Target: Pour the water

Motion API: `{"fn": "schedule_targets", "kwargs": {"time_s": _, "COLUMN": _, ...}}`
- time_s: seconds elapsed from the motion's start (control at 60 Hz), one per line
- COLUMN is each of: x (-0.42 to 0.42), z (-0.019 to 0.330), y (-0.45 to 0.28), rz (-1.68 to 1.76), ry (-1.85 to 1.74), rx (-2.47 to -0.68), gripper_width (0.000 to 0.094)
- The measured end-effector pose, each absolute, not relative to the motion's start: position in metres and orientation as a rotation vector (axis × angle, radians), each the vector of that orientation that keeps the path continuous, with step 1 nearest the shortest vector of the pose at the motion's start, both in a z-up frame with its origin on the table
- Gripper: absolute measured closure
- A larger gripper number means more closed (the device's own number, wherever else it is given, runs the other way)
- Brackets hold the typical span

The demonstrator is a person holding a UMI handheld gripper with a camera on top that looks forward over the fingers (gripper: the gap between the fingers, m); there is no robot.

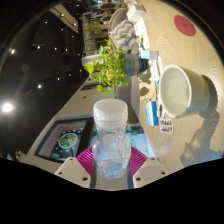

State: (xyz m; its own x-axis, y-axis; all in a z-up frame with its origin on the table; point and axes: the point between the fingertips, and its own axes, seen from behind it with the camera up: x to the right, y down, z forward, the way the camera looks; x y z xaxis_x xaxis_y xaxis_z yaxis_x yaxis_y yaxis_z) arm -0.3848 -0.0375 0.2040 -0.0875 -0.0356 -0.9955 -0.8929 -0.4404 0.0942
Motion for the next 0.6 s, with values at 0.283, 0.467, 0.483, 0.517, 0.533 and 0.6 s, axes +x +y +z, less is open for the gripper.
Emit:
{"fn": "schedule_targets", "kwargs": {"time_s": 0.283, "x": -0.365, "z": 0.16, "y": -0.031, "rz": 1.802, "ry": 1.345, "rx": -1.369, "gripper_width": 0.052}}
{"fn": "schedule_targets", "kwargs": {"time_s": 0.467, "x": -0.369, "z": 0.174, "y": -0.053, "rz": 1.623, "ry": 1.14, "rx": -1.584, "gripper_width": 0.0521}}
{"fn": "schedule_targets", "kwargs": {"time_s": 0.483, "x": -0.368, "z": 0.17, "y": -0.039, "rz": 1.572, "ry": 1.095, "rx": -1.617, "gripper_width": 0.0519}}
{"fn": "schedule_targets", "kwargs": {"time_s": 0.517, "x": -0.363, "z": 0.176, "y": -0.034, "rz": 1.472, "ry": 0.998, "rx": -1.668, "gripper_width": 0.0517}}
{"fn": "schedule_targets", "kwargs": {"time_s": 0.533, "x": -0.359, "z": 0.178, "y": -0.032, "rz": 1.417, "ry": 0.947, "rx": -1.692, "gripper_width": 0.0518}}
{"fn": "schedule_targets", "kwargs": {"time_s": 0.6, "x": -0.338, "z": 0.198, "y": -0.042, "rz": 1.186, "ry": 0.742, "rx": -1.754, "gripper_width": 0.0518}}
